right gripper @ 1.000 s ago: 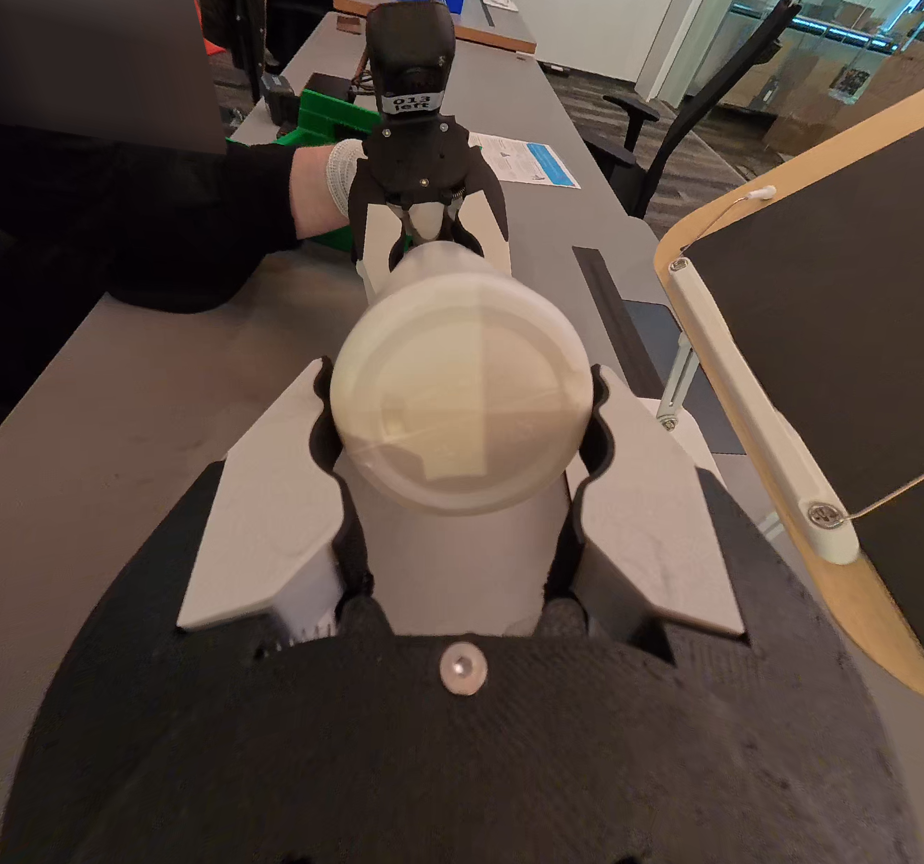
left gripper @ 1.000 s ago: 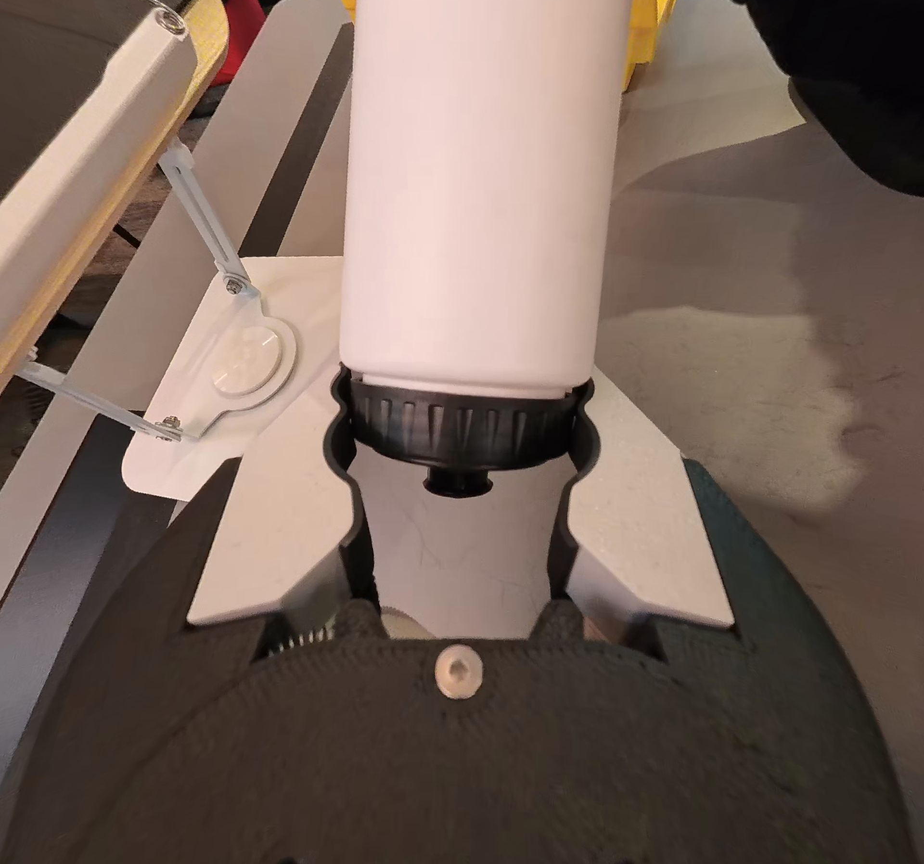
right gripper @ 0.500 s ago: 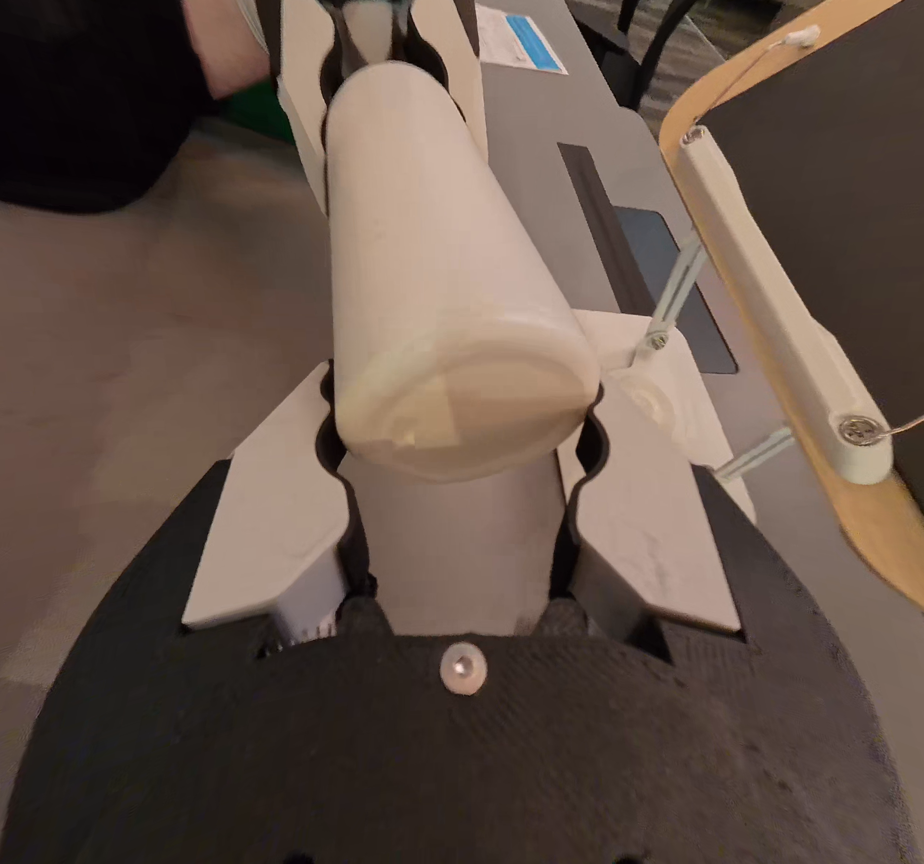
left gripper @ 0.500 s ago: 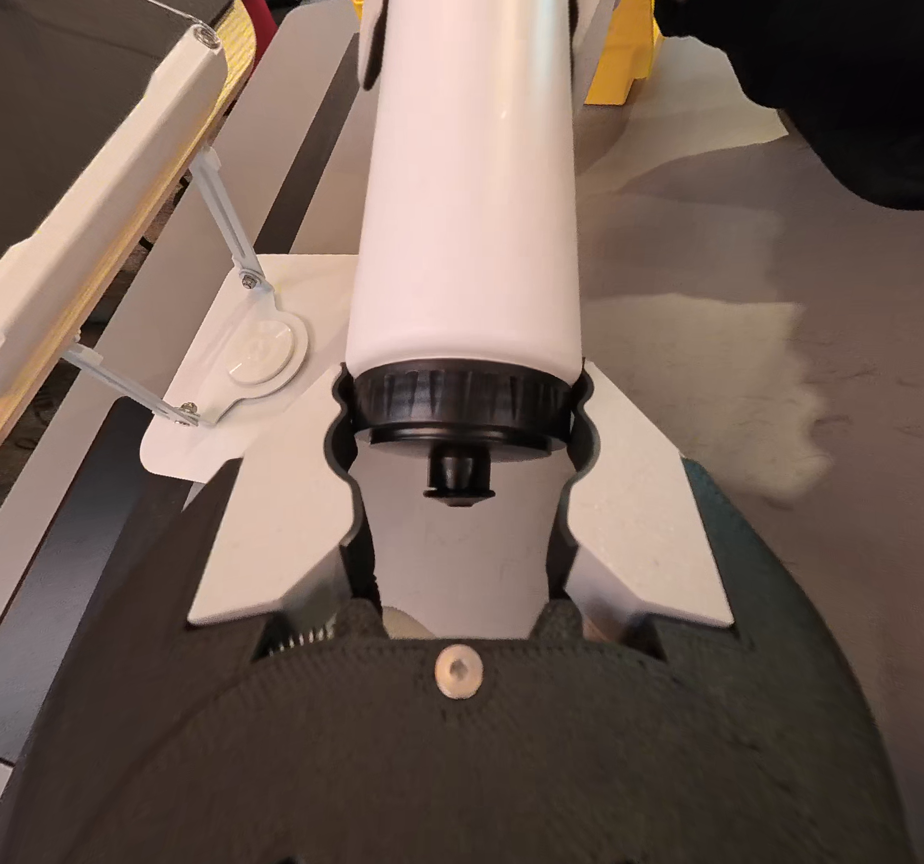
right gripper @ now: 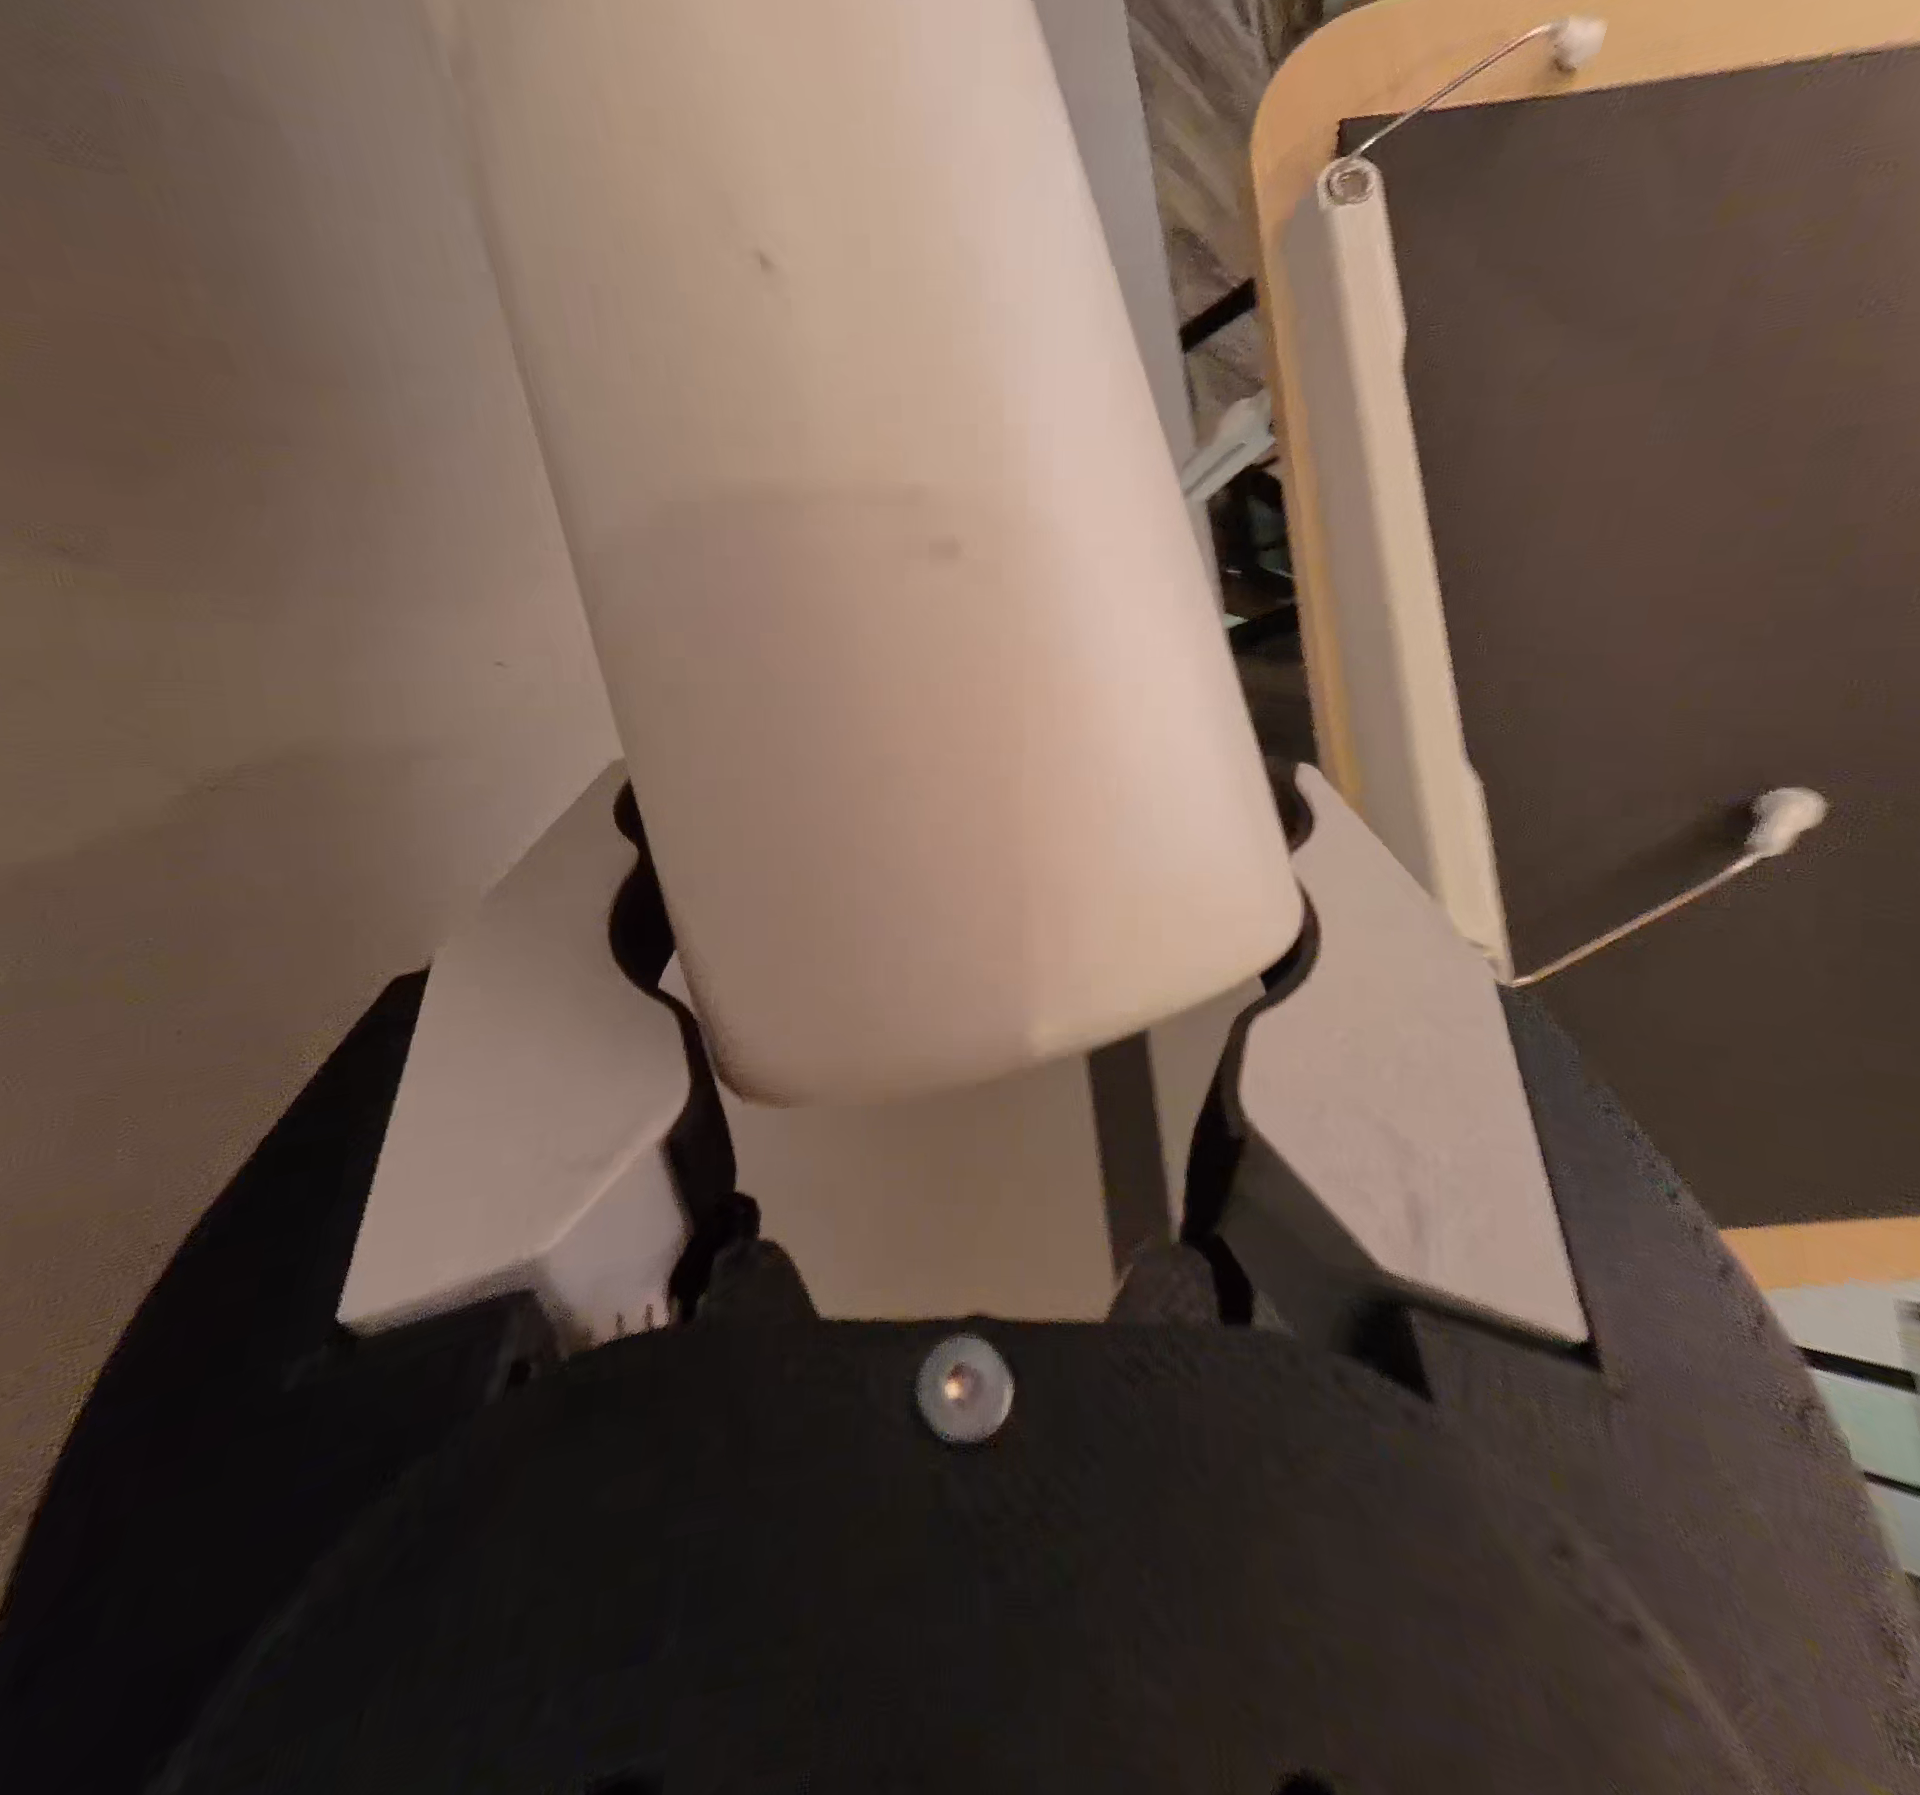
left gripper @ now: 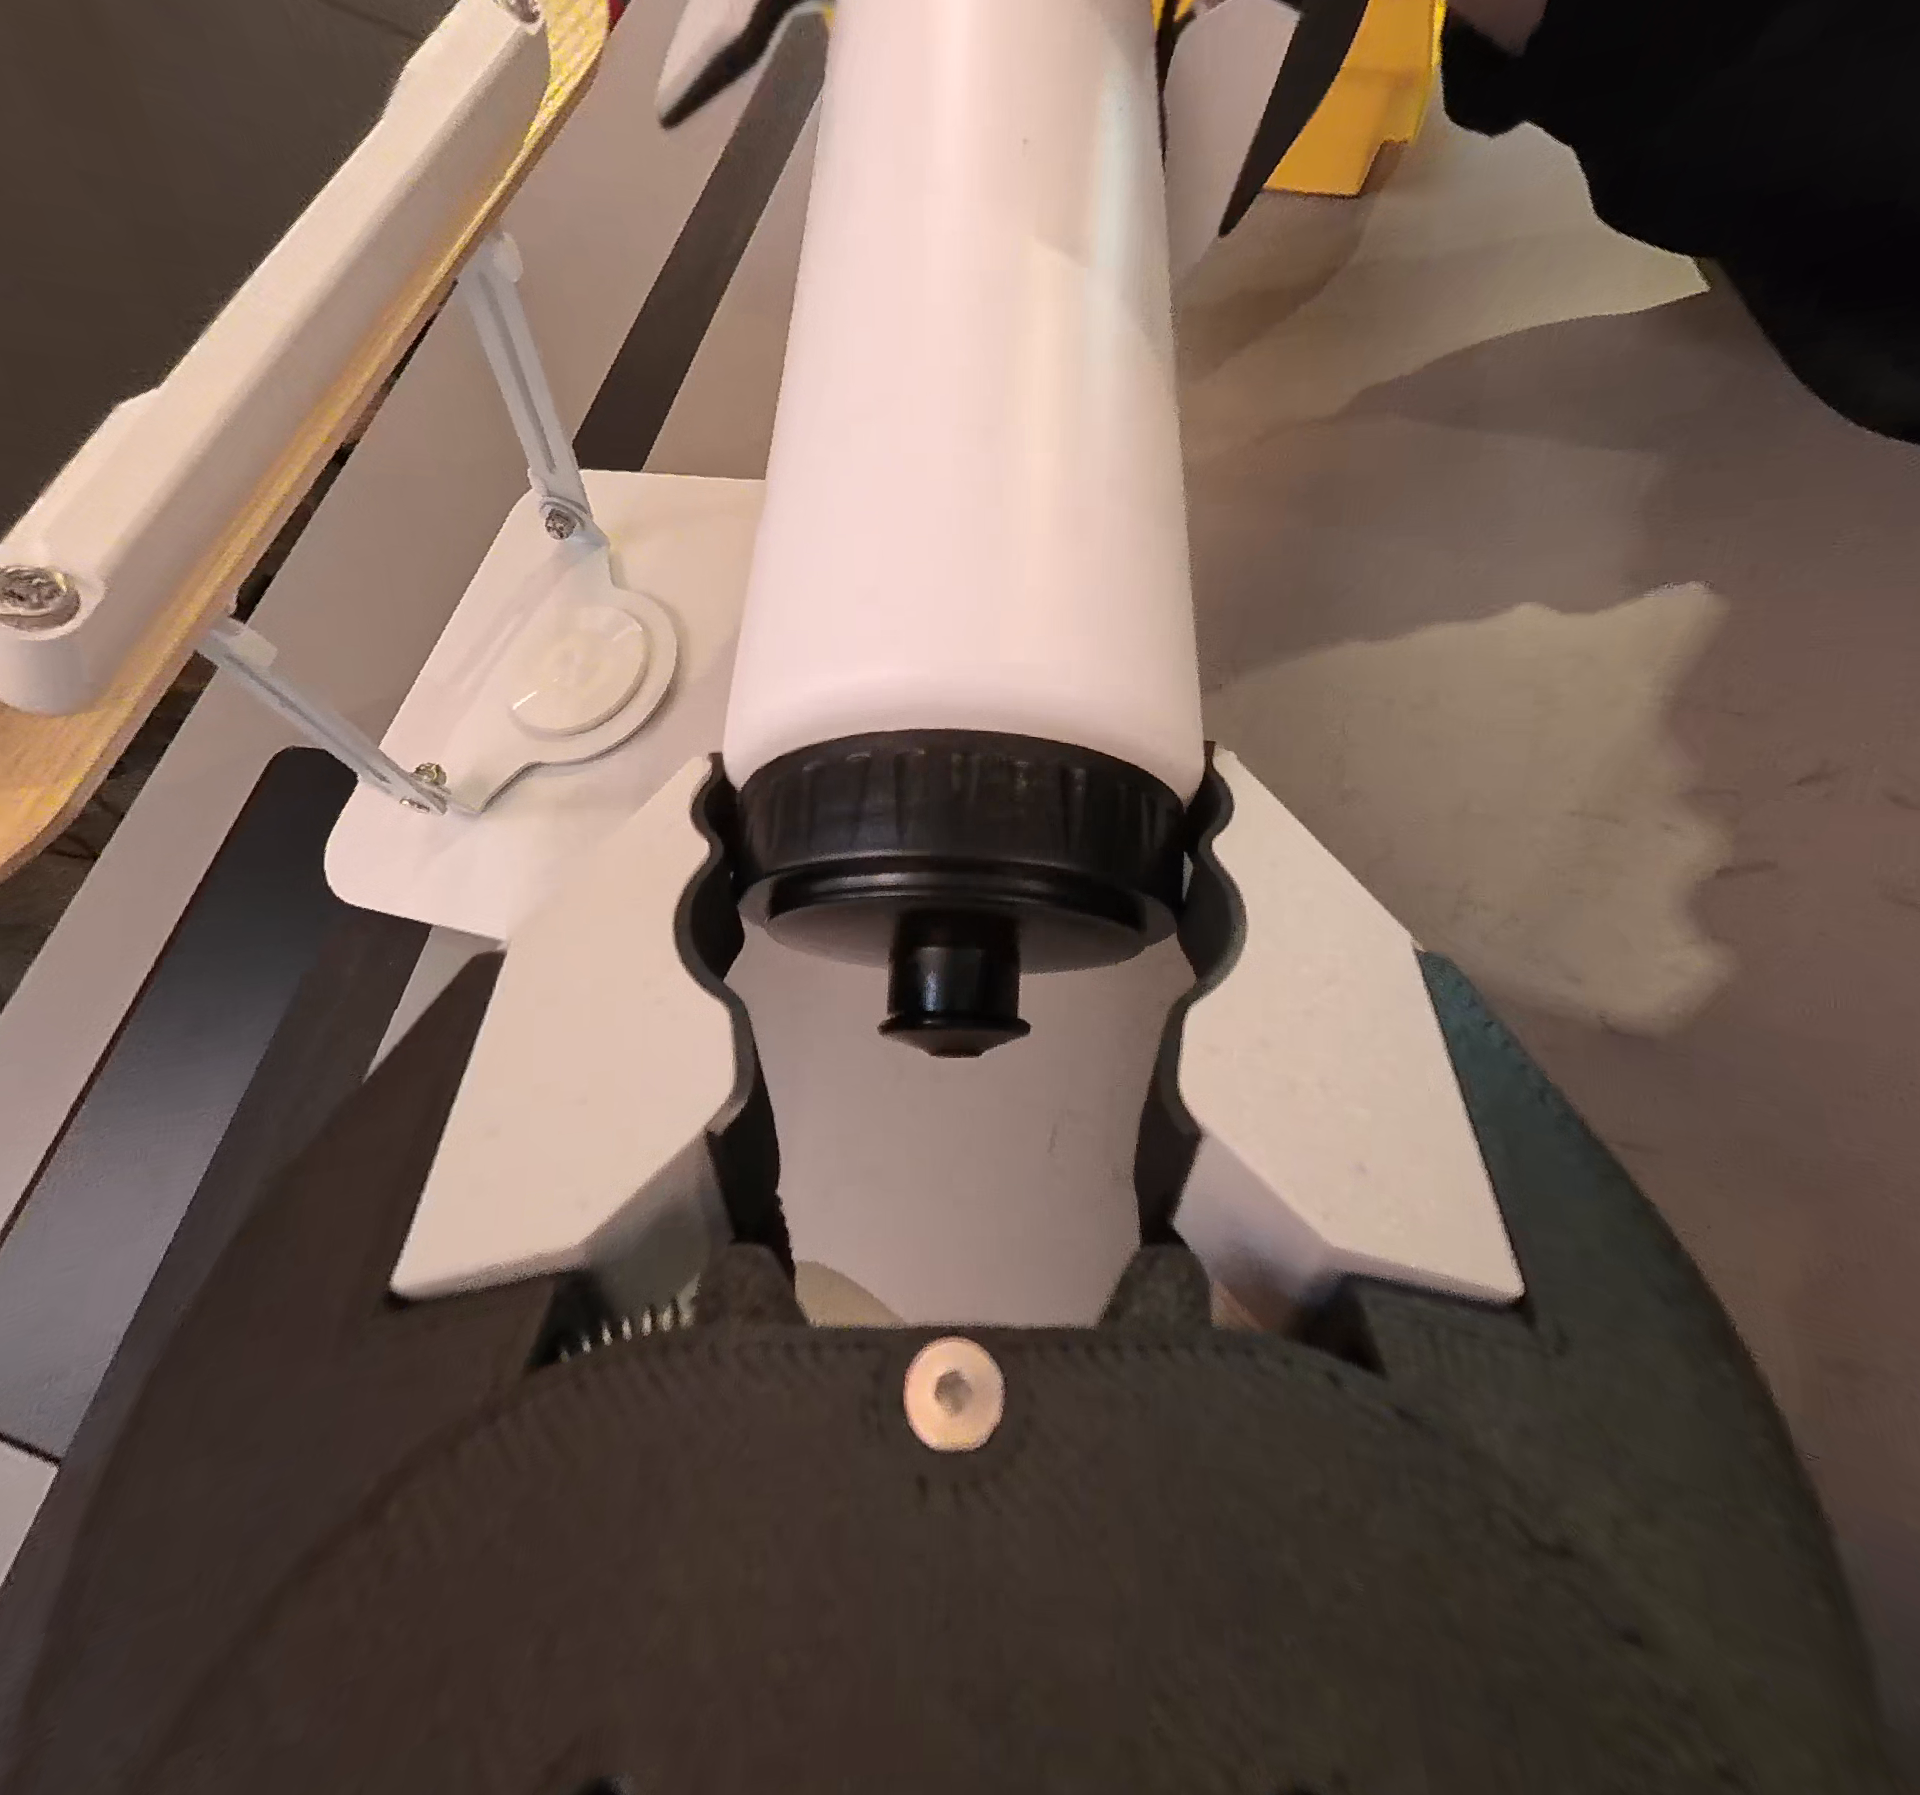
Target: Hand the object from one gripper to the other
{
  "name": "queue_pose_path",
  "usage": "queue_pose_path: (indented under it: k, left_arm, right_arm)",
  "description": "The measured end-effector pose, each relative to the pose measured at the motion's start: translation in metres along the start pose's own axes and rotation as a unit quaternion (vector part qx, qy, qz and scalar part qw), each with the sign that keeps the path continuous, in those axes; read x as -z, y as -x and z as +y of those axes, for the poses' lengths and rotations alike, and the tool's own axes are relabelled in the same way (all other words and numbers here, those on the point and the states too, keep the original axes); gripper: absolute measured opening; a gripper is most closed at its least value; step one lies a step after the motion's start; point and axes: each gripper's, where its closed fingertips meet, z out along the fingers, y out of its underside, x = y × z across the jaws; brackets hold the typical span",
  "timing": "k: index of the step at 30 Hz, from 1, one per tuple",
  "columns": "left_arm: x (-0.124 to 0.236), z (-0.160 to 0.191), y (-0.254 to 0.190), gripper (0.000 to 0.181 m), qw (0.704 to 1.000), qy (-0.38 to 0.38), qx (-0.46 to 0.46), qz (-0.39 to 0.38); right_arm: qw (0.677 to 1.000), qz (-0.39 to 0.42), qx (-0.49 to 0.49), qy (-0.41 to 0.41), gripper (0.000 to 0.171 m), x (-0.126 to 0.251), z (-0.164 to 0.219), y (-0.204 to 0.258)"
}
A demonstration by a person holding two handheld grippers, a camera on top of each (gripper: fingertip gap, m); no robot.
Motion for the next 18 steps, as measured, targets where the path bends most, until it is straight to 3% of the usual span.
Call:
queue_pose_path:
  k: [5,9,14,18]
  left_arm:
    - [0.000,0.006,0.007,0.084,0.999,-0.004,0.046,0.005]
    - [0.001,0.011,0.016,0.084,0.995,-0.012,0.102,0.010]
    - [0.003,0.016,0.020,0.083,0.993,0.007,0.121,0.002]
    - [0.009,0.001,0.020,0.083,0.992,-0.018,0.121,-0.004]
  right_arm:
    - [0.991,0.092,0.091,0.024,0.113,-0.013,-0.008,-0.015]
    - [0.972,0.158,0.162,0.070,0.099,-0.031,-0.009,-0.020]
    - [0.970,0.166,0.142,0.107,0.096,-0.048,0.002,-0.017]
    - [0.973,0.173,0.118,0.094,0.095,-0.044,-0.001,-0.022]
